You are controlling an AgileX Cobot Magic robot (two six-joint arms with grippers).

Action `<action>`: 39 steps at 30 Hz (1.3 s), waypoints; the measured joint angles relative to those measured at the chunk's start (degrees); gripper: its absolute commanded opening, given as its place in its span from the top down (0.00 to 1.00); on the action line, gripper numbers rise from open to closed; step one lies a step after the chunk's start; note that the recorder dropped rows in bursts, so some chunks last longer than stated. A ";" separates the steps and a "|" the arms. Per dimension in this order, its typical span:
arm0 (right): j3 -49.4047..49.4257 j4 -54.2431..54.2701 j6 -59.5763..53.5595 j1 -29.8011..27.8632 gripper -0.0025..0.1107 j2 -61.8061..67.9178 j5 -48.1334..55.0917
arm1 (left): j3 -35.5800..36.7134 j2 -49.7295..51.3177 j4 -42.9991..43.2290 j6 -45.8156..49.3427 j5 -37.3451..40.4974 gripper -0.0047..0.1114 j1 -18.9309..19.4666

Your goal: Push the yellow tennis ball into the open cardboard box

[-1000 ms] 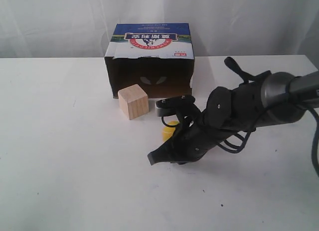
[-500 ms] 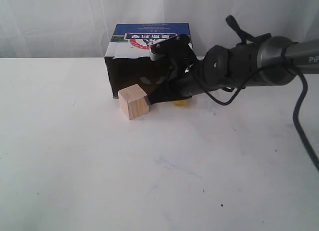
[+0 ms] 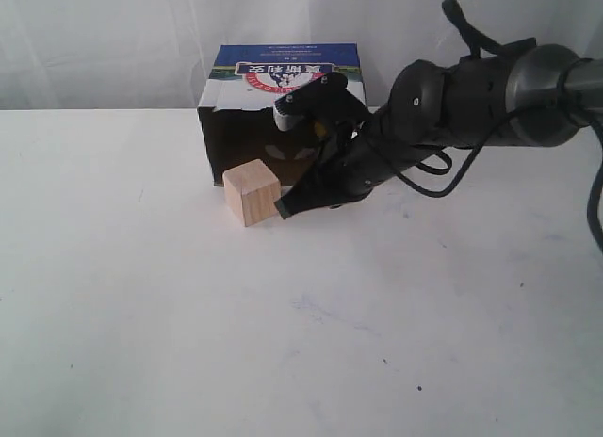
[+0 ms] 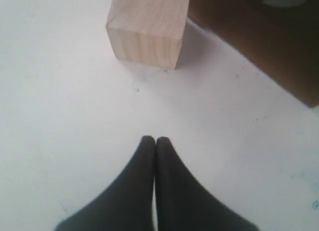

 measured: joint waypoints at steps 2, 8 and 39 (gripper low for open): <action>0.00 -3.24 1.08 0.00 0.98 0.00 1.96 | 0.00 0.00 0.00 0.00 0.00 0.96 0.00; 0.00 -27.06 14.61 -1.03 0.98 0.00 12.10 | 0.00 0.00 0.00 0.00 0.00 0.96 0.00; 1.32 -38.55 47.55 -30.79 0.98 -25.92 13.74 | 0.00 0.00 0.00 0.00 0.00 0.96 0.00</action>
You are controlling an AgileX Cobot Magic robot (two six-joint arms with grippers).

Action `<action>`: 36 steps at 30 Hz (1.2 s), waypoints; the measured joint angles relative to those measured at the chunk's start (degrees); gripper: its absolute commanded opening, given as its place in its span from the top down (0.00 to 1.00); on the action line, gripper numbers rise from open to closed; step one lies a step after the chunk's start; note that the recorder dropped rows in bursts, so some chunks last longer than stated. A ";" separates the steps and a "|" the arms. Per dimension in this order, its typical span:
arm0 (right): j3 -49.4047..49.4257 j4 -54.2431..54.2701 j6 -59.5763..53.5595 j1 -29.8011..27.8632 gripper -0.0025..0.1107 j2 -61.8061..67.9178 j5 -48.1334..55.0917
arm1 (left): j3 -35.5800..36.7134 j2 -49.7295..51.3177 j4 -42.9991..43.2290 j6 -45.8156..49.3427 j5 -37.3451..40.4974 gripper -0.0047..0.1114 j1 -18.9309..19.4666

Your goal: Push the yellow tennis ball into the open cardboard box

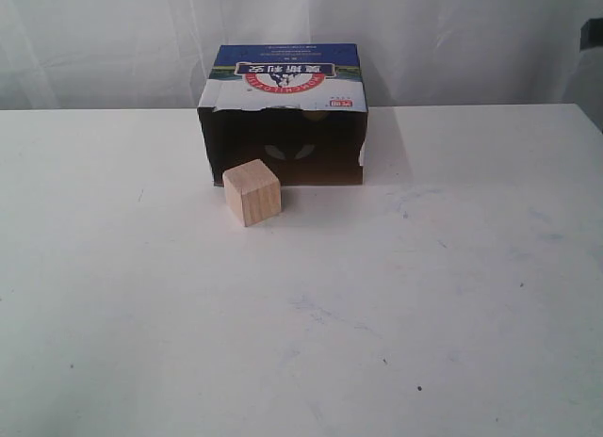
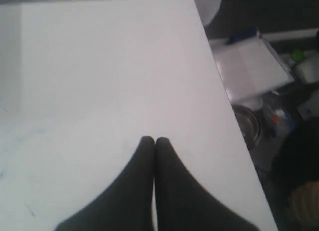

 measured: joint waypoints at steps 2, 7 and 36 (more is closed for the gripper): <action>2.38 0.23 2.11 0.00 0.98 -2.57 -5.91 | 0.00 0.00 0.00 0.00 0.00 0.96 0.00; 12.03 0.43 6.25 0.00 0.98 -12.58 -25.16 | 0.00 0.00 0.00 0.00 0.00 0.96 0.00; 54.74 0.24 -0.38 -0.09 0.98 -77.26 -18.04 | 0.00 0.00 0.00 0.00 0.00 0.96 0.00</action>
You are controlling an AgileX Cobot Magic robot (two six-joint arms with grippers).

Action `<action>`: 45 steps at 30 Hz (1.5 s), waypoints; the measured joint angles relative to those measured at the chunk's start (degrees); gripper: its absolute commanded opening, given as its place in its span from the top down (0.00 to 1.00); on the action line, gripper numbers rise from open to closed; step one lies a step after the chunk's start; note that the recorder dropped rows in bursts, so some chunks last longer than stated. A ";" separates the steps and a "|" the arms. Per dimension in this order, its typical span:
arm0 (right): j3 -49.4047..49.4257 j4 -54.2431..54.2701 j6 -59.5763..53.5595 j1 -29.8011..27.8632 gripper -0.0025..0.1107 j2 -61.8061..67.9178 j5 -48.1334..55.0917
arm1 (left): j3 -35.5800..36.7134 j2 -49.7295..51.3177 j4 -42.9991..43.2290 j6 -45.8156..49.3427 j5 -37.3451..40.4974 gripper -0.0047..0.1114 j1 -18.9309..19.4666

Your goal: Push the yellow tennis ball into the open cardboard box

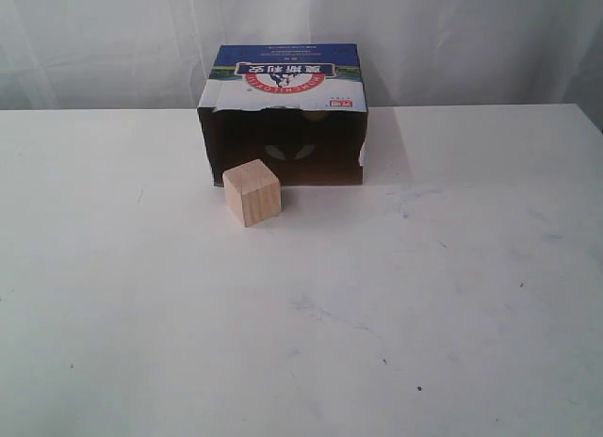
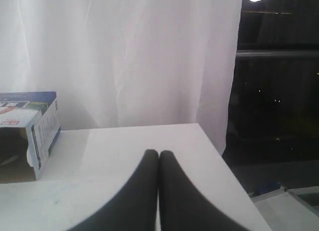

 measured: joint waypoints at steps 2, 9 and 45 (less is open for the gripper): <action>1.98 0.59 0.00 0.00 0.98 0.00 -1.12 | 0.00 0.00 0.00 0.00 0.00 0.96 0.00; 3.48 6.09 0.11 0.00 0.98 0.00 2.30 | 0.00 0.00 0.00 0.00 0.00 0.96 0.00; 16.03 24.56 -27.10 -6.59 0.98 -3.44 -1.97 | 0.00 0.00 0.00 0.00 0.00 0.96 0.00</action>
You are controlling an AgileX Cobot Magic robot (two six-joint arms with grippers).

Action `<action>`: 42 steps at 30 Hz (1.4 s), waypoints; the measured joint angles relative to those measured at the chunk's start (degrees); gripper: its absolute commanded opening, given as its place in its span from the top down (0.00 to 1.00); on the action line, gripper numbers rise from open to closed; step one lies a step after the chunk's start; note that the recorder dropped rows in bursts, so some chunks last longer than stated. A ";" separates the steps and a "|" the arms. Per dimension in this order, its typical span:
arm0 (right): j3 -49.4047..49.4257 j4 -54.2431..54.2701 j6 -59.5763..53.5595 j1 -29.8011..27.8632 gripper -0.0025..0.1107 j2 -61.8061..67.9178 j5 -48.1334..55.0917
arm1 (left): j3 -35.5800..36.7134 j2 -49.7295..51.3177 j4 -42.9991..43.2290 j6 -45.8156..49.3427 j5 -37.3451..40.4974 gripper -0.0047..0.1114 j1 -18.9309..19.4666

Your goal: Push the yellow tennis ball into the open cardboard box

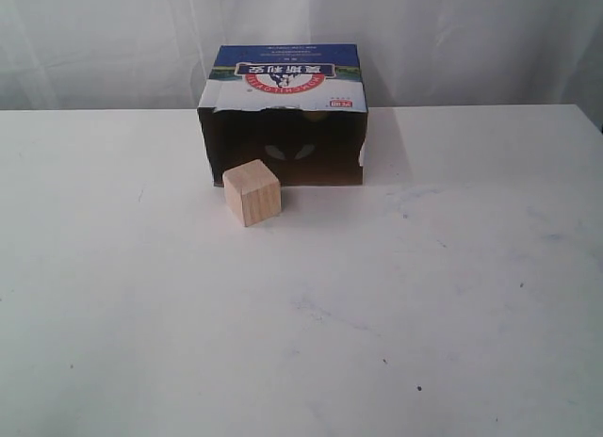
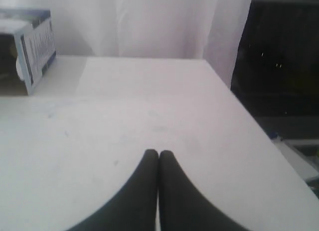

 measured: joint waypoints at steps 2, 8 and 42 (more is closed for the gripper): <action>0.13 -1.25 0.11 0.00 0.98 0.00 2.13 | 0.00 0.00 0.00 0.00 0.00 0.96 0.00; 0.27 -4.27 0.11 0.00 0.98 0.00 3.35 | 0.00 0.00 0.00 0.00 0.00 0.96 0.00; 0.27 -4.48 0.54 0.00 0.98 0.00 3.79 | 0.00 0.00 0.00 0.00 2.26 0.96 1.70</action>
